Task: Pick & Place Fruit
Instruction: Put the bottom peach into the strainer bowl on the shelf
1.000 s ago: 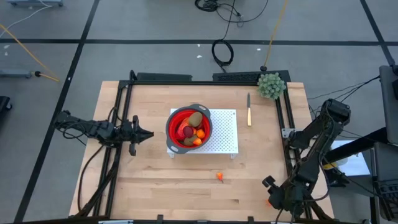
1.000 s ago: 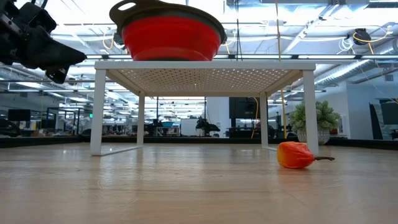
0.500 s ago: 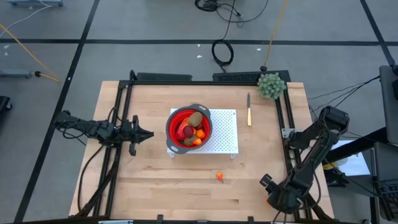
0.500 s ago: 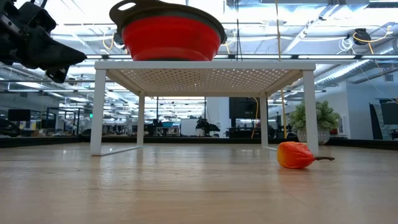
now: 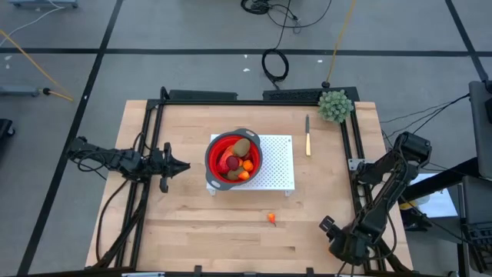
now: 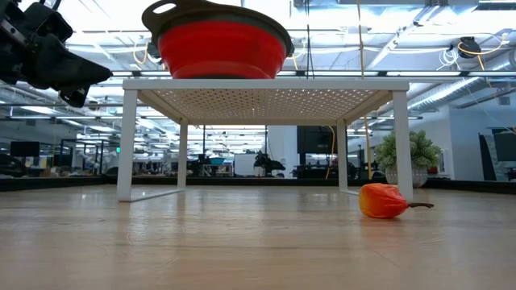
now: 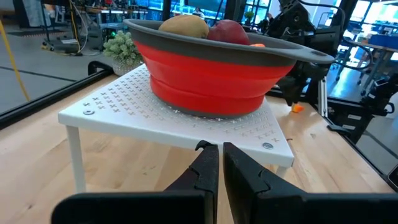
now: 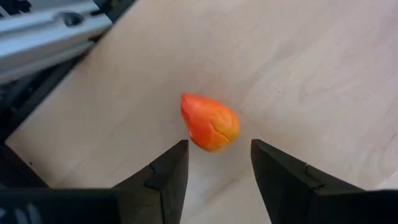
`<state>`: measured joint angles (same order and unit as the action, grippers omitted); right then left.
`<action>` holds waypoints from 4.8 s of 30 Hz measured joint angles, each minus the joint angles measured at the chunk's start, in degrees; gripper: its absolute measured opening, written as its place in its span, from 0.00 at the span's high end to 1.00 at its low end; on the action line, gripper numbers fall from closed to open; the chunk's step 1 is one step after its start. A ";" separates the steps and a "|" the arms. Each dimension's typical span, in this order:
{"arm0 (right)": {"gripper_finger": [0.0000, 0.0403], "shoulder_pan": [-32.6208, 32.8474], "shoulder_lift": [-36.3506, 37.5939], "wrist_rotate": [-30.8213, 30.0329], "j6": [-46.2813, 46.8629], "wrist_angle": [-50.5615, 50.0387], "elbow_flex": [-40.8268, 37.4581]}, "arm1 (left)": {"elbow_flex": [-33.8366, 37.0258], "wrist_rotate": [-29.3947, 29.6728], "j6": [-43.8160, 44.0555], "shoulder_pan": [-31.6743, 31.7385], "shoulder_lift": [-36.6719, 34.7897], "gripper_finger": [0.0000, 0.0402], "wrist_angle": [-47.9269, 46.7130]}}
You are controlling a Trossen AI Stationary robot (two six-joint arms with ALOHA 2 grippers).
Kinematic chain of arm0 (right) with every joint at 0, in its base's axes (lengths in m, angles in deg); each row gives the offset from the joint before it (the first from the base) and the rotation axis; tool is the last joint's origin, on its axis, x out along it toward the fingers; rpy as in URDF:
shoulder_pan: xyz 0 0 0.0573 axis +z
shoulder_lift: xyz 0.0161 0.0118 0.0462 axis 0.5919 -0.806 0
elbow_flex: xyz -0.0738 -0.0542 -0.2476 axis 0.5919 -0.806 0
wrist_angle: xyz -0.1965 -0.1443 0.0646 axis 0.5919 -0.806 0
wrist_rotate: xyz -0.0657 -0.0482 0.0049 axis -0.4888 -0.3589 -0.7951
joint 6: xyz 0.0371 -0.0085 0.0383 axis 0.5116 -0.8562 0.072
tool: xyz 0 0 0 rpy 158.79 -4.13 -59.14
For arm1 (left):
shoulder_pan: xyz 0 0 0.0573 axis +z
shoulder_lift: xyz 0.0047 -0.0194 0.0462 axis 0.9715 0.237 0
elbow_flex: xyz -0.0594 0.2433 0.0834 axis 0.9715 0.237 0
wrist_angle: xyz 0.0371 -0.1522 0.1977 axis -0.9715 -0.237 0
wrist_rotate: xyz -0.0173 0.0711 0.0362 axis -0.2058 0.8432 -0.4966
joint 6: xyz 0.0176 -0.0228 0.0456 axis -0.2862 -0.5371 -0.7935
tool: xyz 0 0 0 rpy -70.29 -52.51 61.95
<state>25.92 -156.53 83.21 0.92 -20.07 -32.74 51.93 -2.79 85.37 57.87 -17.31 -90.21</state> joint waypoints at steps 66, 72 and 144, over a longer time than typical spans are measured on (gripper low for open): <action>0.76 -17.95 2.10 -10.63 -18.36 42.60 -3.26 | 0.04 -0.74 3.08 0.00 0.02 0.95 1.86; 0.76 -22.32 2.08 -8.97 -22.12 54.48 -3.26 | 0.04 -1.78 2.92 0.00 0.02 0.95 5.96; 0.76 -36.37 2.05 -7.23 -32.58 81.11 -3.26 | -80.00 14.97 -43.06 -13.92 95.09 0.86 0.73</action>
<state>-10.44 -154.48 75.98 -31.65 61.04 -36.00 -28.06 12.18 42.31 43.95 77.79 -89.48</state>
